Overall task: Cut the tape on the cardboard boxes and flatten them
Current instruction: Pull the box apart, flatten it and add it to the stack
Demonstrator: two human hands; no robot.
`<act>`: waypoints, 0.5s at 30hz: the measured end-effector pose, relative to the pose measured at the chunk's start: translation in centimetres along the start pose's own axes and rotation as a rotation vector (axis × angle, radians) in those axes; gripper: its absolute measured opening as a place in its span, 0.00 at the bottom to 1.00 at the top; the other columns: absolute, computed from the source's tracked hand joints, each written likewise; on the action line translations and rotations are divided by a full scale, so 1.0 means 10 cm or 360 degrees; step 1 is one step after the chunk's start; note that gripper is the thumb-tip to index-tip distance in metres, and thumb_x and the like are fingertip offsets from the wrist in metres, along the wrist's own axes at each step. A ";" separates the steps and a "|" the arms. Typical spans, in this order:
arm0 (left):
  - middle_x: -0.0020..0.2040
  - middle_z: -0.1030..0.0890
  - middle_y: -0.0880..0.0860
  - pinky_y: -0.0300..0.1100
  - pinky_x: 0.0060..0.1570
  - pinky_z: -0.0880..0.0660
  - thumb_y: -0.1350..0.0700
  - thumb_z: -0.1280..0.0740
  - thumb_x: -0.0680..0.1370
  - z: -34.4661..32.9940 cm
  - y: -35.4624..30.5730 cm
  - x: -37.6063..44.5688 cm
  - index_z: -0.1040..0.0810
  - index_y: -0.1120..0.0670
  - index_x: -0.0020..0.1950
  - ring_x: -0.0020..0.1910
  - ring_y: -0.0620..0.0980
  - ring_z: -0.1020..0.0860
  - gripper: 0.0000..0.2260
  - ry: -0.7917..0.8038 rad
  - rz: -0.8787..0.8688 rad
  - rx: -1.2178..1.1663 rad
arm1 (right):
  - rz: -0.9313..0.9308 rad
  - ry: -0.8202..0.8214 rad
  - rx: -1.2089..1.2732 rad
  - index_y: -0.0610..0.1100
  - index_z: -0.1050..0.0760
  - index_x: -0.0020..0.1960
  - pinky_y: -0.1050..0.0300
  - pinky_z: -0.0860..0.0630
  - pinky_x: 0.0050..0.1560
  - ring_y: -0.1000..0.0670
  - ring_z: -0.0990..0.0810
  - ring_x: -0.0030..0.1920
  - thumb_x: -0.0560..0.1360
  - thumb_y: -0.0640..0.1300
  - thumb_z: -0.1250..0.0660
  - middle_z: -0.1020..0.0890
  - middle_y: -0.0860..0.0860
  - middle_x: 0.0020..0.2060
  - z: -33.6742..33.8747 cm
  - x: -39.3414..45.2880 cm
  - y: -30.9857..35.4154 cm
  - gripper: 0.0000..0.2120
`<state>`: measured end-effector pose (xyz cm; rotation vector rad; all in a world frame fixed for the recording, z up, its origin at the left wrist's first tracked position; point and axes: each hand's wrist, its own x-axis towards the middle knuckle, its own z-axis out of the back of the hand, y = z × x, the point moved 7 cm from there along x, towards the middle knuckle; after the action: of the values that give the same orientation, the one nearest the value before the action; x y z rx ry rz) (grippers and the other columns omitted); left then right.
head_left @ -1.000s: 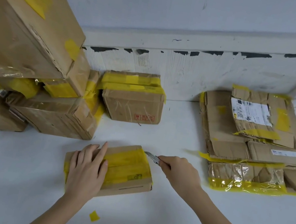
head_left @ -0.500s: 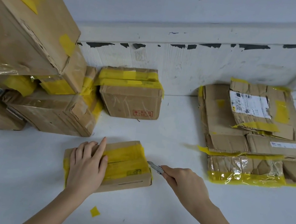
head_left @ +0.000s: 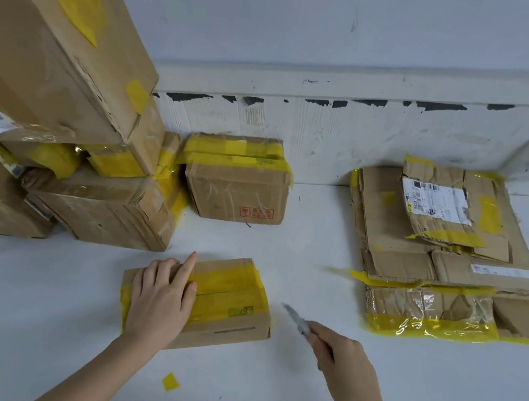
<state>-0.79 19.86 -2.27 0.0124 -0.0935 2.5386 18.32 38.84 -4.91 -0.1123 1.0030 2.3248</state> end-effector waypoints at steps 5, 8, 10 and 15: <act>0.64 0.30 0.51 0.48 0.56 0.35 0.39 0.52 0.80 -0.10 0.32 0.09 0.43 0.45 0.75 0.62 0.53 0.31 0.24 0.0372 0.0340 0.0180 | -0.0280 0.0012 0.0887 0.40 0.29 0.44 0.67 0.37 0.22 0.54 0.31 0.19 0.77 0.42 0.35 0.18 0.48 0.33 -0.09 0.02 0.13 0.06; 0.66 0.29 0.55 0.48 0.56 0.31 0.35 0.47 0.77 -0.11 0.58 0.05 0.46 0.50 0.75 0.62 0.57 0.28 0.31 0.0537 0.0600 -0.0116 | -0.0242 0.0180 0.0928 0.42 0.35 0.42 0.63 0.38 0.21 0.52 0.29 0.19 0.78 0.43 0.37 0.19 0.37 0.47 -0.31 0.07 0.43 0.10; 0.64 0.28 0.58 0.49 0.51 0.24 0.38 0.41 0.77 -0.15 0.64 -0.08 0.54 0.49 0.77 0.57 0.59 0.24 0.36 0.0531 0.0743 -0.0557 | -0.0222 0.0283 0.0935 0.42 0.37 0.43 0.62 0.38 0.21 0.51 0.27 0.20 0.80 0.46 0.40 0.21 0.37 0.52 -0.43 0.09 0.63 0.10; 0.67 0.31 0.59 0.48 0.32 0.20 0.53 0.35 0.78 -0.31 0.51 -0.50 0.67 0.42 0.74 0.40 0.60 0.19 0.42 0.0379 0.1120 -0.1645 | -0.0236 0.0381 0.0830 0.41 0.37 0.49 0.64 0.38 0.21 0.48 0.17 0.30 0.81 0.51 0.46 0.25 0.46 0.40 -0.58 0.12 0.87 0.12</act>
<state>0.46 13.05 -5.87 -0.8440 -1.5044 2.7904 11.59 30.80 -3.87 -0.2490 1.6281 1.8781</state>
